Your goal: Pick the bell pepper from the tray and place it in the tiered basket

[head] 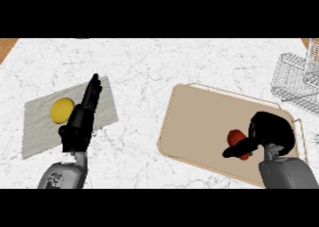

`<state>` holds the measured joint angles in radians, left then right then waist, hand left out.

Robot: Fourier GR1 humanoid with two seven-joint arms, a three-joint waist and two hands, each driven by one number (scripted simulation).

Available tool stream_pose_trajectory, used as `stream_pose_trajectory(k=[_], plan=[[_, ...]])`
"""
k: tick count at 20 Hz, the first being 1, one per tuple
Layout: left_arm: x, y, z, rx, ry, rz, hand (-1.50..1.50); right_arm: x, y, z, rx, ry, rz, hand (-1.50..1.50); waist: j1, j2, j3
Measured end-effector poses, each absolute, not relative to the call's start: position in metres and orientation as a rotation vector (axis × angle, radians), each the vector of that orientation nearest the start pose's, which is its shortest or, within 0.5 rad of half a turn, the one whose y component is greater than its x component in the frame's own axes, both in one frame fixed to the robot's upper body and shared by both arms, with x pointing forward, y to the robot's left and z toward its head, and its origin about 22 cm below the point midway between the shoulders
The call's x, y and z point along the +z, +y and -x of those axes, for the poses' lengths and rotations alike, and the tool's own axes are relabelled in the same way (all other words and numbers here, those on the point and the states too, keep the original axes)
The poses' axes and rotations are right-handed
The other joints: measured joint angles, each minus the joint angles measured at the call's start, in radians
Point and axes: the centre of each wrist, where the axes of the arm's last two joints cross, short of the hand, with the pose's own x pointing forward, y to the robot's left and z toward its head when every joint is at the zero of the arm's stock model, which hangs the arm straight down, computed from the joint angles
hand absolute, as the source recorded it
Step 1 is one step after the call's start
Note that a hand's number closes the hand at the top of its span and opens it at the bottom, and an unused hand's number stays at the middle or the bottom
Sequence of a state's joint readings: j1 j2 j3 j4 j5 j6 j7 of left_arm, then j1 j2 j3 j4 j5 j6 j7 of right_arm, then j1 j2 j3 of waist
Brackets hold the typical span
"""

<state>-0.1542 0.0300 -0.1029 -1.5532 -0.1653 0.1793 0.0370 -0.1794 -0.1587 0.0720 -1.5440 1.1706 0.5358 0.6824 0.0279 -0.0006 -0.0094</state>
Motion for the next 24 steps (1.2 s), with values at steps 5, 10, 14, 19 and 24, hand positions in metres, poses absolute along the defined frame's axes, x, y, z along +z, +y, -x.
stream_pose_trajectory(k=[5,10,14,19,24], plan=[[0.03,0.195,-0.275,-0.123,-1.673,-0.176,0.0,0.069,-0.227,-0.32,0.904,-0.478,1.199,1.5,-0.008,0.002,0.006],[0.028,0.194,-0.272,-0.116,-1.664,-0.187,0.0,0.114,-0.227,-0.341,0.802,-0.515,1.342,1.5,-0.017,0.0,0.008],[0.029,0.196,-0.27,-0.112,-1.659,-0.191,0.0,0.166,-0.225,-0.344,0.717,-0.598,1.449,1.5,-0.025,-0.003,0.008],[0.032,0.202,-0.269,-0.105,-1.654,-0.2,0.0,0.237,-0.228,-0.335,0.628,-0.703,1.521,1.5,-0.029,-0.005,0.008],[0.031,0.199,-0.27,-0.107,-1.658,-0.192,0.0,0.293,-0.237,-0.328,0.56,-0.747,1.555,1.5,-0.028,-0.004,0.008]])
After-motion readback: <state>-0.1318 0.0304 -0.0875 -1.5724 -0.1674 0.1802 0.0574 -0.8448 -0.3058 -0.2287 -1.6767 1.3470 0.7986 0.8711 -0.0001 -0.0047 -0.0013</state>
